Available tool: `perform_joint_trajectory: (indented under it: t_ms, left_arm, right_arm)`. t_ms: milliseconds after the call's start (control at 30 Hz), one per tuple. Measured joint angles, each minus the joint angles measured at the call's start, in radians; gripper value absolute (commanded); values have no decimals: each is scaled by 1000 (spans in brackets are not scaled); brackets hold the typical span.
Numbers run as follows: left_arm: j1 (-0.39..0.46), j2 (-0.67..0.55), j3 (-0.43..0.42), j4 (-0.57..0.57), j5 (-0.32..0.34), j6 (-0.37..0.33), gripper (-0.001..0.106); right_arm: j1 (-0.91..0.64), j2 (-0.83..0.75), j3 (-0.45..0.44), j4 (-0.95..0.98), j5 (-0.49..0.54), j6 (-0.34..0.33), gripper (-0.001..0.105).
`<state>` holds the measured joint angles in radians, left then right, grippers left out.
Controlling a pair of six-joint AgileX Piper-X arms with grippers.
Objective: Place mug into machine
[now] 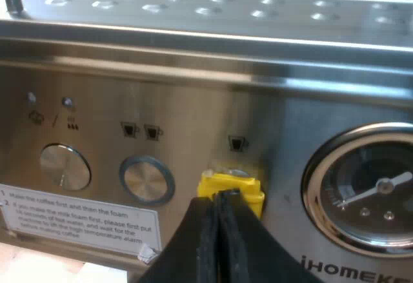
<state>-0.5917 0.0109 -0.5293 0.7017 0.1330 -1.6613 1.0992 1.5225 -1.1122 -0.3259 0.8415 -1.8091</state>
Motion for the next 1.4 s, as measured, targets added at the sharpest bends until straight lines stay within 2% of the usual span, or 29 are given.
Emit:
perform_joint_trajectory:
  t_ms: [167,233,300,367,400,467,567,700,833,900,933,1033,1133,1233,1300,1400]
  left_arm:
    - [0,0,0,0,0,2,78]
    - [0,0,0,0,0,4,78]
    - [0,0,0,0,0,4,78]
    - [0,0,0,0,0,6,78]
    - [0,0,0,0,0,6,78]
    - [0,0,0,0,0,6,78]
    - [0,0,0,0,2,6,78]
    - [0,0,-5,-6,2,6,78]
    - [0,34,-50,-15,7,-73,78]
    - [0,49,-60,-15,4,-84,78]
    - [0,101,-106,-17,-11,-101,78]
    - [0,168,-158,-22,-38,-106,78]
    - [5,271,-243,-22,-73,-108,78]
    - [66,372,-329,-21,-66,-108,78]
    - [124,446,-382,-24,-29,-108,78]
    - [259,531,-456,-25,37,-110,78]
  right_arm:
    - [22,-9,0,11,1,0,0]
    - [45,-21,0,27,14,0,5]
    - [78,-41,0,33,20,0,17]
    - [133,-78,0,56,22,0,37]
    - [147,-87,0,63,24,0,40]
    - [198,-116,0,106,34,0,55]
    - [242,-157,0,194,40,7,67]
    - [271,-231,0,337,40,14,70]
    - [244,-339,0,515,-23,15,70]
    - [213,-378,0,561,-56,12,70]
    - [191,-399,0,596,-89,12,70]
    - [81,-487,0,699,-188,29,70]
    - [-31,-568,0,770,-208,37,70]
    - [-144,-654,0,856,-252,37,70]
    - [-244,-698,0,914,-309,37,70]
    - [-413,-765,0,1008,-377,37,70]
